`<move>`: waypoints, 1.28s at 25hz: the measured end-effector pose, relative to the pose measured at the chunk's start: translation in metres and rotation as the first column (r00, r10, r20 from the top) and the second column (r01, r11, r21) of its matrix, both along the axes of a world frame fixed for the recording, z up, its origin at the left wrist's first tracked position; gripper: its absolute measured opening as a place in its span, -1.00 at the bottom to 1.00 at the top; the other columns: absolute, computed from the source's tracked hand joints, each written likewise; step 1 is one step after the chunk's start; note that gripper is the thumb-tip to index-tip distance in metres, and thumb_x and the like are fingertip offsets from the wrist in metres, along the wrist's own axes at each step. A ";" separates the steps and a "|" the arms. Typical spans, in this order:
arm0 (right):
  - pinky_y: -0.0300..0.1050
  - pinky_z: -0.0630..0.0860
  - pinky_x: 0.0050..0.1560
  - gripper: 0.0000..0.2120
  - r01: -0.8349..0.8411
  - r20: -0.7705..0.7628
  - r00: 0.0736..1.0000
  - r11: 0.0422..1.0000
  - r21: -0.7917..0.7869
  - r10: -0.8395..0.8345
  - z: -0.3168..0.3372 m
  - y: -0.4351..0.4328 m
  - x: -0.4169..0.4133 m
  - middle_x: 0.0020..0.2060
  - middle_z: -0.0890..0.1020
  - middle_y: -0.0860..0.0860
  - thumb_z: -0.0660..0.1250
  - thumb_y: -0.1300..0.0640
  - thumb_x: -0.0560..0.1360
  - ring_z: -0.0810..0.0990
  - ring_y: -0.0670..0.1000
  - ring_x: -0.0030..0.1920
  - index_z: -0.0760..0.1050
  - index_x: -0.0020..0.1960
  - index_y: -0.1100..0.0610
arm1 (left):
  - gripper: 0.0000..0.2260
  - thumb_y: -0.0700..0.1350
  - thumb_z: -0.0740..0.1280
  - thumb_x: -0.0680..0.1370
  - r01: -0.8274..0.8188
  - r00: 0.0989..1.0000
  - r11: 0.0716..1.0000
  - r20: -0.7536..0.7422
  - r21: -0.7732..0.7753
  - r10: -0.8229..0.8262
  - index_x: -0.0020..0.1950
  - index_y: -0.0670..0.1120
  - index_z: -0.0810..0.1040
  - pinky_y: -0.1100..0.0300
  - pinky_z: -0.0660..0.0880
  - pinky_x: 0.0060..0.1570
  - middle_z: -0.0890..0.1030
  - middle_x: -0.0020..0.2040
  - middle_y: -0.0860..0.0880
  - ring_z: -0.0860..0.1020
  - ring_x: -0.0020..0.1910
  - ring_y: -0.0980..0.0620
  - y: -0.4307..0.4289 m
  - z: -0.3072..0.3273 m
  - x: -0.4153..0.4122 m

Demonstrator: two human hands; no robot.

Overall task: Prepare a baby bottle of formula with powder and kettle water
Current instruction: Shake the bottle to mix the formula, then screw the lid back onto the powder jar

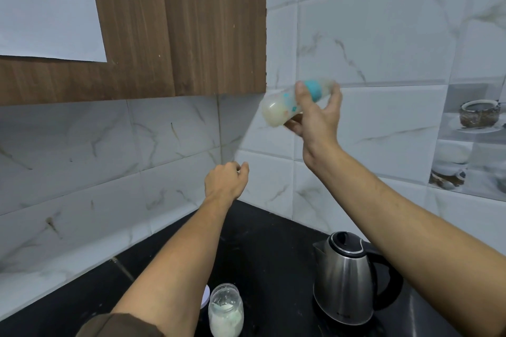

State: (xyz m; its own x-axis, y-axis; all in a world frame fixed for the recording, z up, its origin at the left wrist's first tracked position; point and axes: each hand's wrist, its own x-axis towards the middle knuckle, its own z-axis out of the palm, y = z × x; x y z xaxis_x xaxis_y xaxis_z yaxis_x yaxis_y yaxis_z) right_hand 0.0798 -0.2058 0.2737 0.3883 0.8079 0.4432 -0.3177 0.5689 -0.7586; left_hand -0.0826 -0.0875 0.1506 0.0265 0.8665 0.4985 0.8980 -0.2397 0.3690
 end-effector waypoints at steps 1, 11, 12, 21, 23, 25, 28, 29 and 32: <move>0.02 0.73 -0.08 -0.24 -0.033 0.200 0.979 0.999 -0.039 0.040 -0.007 0.001 0.002 0.20 0.66 0.12 0.50 0.06 0.58 0.73 0.18 0.13 0.15 0.63 -0.15 | -0.51 0.17 0.07 0.71 0.005 1.000 1.000 -0.002 -0.006 -0.005 -0.12 -0.09 0.62 0.08 0.53 -0.17 0.65 -0.24 -0.07 0.62 -0.18 -0.12 0.001 -0.001 0.000; 0.14 0.65 0.22 -0.14 0.205 0.751 0.660 0.960 -0.192 0.009 -0.100 0.033 0.013 0.25 0.62 0.03 0.54 -0.05 0.46 0.67 0.06 0.19 0.16 0.62 -0.14 | -0.59 0.14 0.13 0.67 0.021 1.000 0.997 0.022 -0.073 -0.019 -0.10 -0.08 0.63 0.07 0.42 -0.16 0.63 -0.19 -0.09 0.56 -0.16 -0.18 -0.004 -0.032 0.000; 0.13 0.62 0.27 -0.18 0.224 0.774 0.633 0.950 -0.219 0.029 -0.111 0.037 0.013 0.25 0.62 0.01 0.54 -0.04 0.45 0.65 0.04 0.21 0.22 0.60 -0.08 | -0.61 0.14 0.14 0.67 0.035 0.999 0.996 0.024 -0.084 -0.034 -0.07 -0.06 0.64 0.07 0.43 -0.16 0.64 -0.18 -0.06 0.57 -0.15 -0.16 -0.004 -0.039 0.001; 0.06 0.62 0.10 -0.30 0.471 0.871 0.458 0.783 -0.406 0.177 -0.229 0.041 0.022 0.05 0.66 0.00 0.67 -0.09 0.28 0.65 0.07 0.05 0.37 0.26 0.01 | -0.66 0.12 0.20 0.67 0.073 0.997 0.976 -0.006 -0.206 -0.076 0.16 -0.01 0.70 0.00 0.55 0.05 0.73 0.05 -0.05 0.65 0.08 -0.17 -0.013 -0.105 0.010; 0.01 0.58 0.04 -0.31 0.493 0.874 0.425 0.750 -0.441 0.235 -0.252 0.037 0.026 0.06 0.63 0.02 0.68 -0.05 0.28 0.61 0.07 0.04 0.34 0.22 0.02 | -0.66 0.12 0.20 0.68 0.089 0.995 0.966 -0.011 -0.242 -0.095 0.22 0.00 0.69 0.01 0.54 0.07 0.73 0.07 -0.04 0.65 0.10 -0.16 -0.016 -0.117 0.015; -0.03 0.51 -0.01 -0.33 0.506 0.869 0.390 0.717 -0.479 0.305 -0.273 0.032 0.029 0.06 0.60 0.03 0.68 -0.01 0.30 0.56 0.07 0.03 0.34 0.22 0.04 | -0.67 0.11 0.21 0.68 0.112 0.992 0.955 -0.018 -0.273 -0.122 0.24 0.00 0.68 0.02 0.55 0.07 0.74 0.07 -0.02 0.66 0.10 -0.13 -0.019 -0.129 0.021; 0.06 0.60 0.05 -0.33 0.525 0.845 0.376 0.664 -0.533 0.381 -0.299 0.026 0.033 0.09 0.62 0.06 0.69 0.03 0.30 0.60 0.10 0.05 0.36 0.23 0.03 | -0.69 0.10 0.22 0.67 0.140 0.988 0.942 -0.020 -0.306 -0.154 0.25 0.01 0.68 0.02 0.56 0.08 0.74 0.07 -0.01 0.67 0.10 -0.13 -0.023 -0.143 0.028; 0.11 0.63 0.09 -0.33 0.530 0.839 0.374 0.651 -0.543 0.396 -0.306 0.023 0.034 0.10 0.63 0.07 0.69 0.04 0.29 0.62 0.11 0.06 0.36 0.22 0.02 | -0.69 0.09 0.23 0.67 0.147 0.987 0.938 -0.019 -0.314 -0.161 0.24 0.01 0.68 0.02 0.56 0.08 0.74 0.07 -0.01 0.66 0.10 -0.13 -0.025 -0.147 0.030; 0.12 0.64 0.13 -0.33 0.530 0.820 0.370 0.625 -0.573 0.438 -0.321 0.016 0.034 0.13 0.62 0.06 0.70 0.06 0.30 0.63 0.11 0.10 0.36 0.24 0.02 | -0.70 0.09 0.23 0.67 0.159 0.985 0.926 -0.010 -0.342 -0.173 0.23 0.01 0.68 0.03 0.56 0.06 0.73 0.07 -0.01 0.66 0.09 -0.12 -0.027 -0.158 0.029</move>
